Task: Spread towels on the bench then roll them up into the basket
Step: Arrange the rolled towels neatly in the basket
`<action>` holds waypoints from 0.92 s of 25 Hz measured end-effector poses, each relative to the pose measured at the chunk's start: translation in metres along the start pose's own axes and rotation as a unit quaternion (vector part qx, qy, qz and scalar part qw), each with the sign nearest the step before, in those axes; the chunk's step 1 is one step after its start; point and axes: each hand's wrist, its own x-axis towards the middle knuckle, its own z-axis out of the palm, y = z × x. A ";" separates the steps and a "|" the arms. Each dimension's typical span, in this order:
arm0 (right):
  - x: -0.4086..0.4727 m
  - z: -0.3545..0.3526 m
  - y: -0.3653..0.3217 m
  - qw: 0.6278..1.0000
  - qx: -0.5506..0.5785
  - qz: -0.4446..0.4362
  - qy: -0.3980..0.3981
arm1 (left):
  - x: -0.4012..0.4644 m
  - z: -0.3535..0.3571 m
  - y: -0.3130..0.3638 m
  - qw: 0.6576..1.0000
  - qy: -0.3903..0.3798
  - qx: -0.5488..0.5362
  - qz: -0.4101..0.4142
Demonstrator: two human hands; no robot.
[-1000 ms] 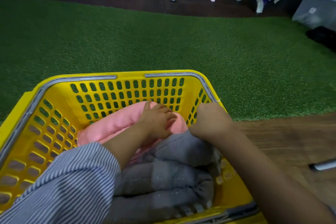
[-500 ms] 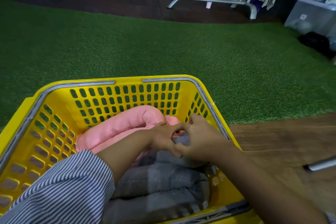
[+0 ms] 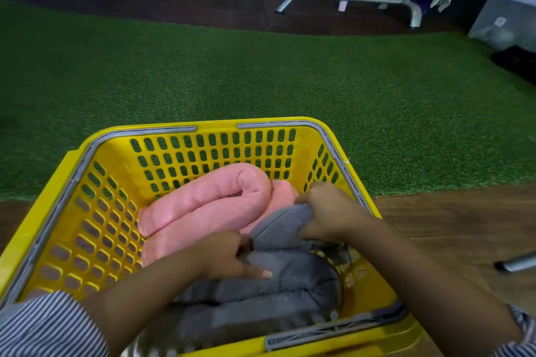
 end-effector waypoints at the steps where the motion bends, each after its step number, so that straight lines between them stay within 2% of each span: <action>1: 0.000 -0.002 0.000 1.000 -0.001 -0.010 0.019 | -0.002 0.005 0.000 0.998 -0.029 0.051 -0.004; 3: 0.000 -0.015 -0.002 0.998 -0.008 -0.028 0.056 | -0.003 0.015 0.000 0.996 -0.042 0.079 -0.007; 8: -0.003 -0.070 -0.011 0.992 -0.016 -0.060 0.110 | 0.001 0.024 0.001 0.999 -0.019 0.019 -0.035; 11: -0.009 -0.102 -0.013 0.988 -0.040 -0.045 0.141 | -0.002 0.020 0.000 0.999 -0.028 -0.033 -0.011; 13: -0.016 -0.120 -0.010 0.987 -0.038 -0.023 0.155 | -0.011 0.004 -0.004 0.998 -0.035 -0.020 -0.037; 14: -0.020 -0.128 -0.007 0.987 -0.031 -0.014 0.155 | -0.015 -0.011 -0.005 0.997 -0.005 0.023 -0.078; 15: -0.025 -0.133 -0.006 0.989 -0.021 -0.010 0.146 | -0.021 -0.030 -0.003 0.989 0.063 0.055 -0.121; 16: -0.029 -0.137 -0.009 0.990 -0.014 -0.018 0.138 | -0.027 -0.049 0.002 0.979 0.144 0.039 -0.141; 17: -0.032 -0.139 -0.015 0.990 -0.010 -0.036 0.134 | -0.033 -0.067 0.008 0.969 0.214 -0.011 -0.119; 18: -0.036 -0.139 -0.024 0.988 -0.012 -0.067 0.137 | -0.039 -0.084 0.017 0.964 0.255 -0.053 -0.057; 19: -0.040 -0.140 -0.036 0.983 -0.021 -0.108 0.148 | -0.044 -0.099 0.025 0.963 0.257 -0.075 0.014; 21: -0.052 -0.153 -0.055 0.961 -0.019 -0.183 0.204 | -0.058 -0.124 0.047 0.958 0.199 -0.162 0.129; 23: -0.065 -0.177 -0.061 0.930 0.023 -0.236 0.280 | -0.064 -0.140 0.054 0.936 0.155 -0.262 0.177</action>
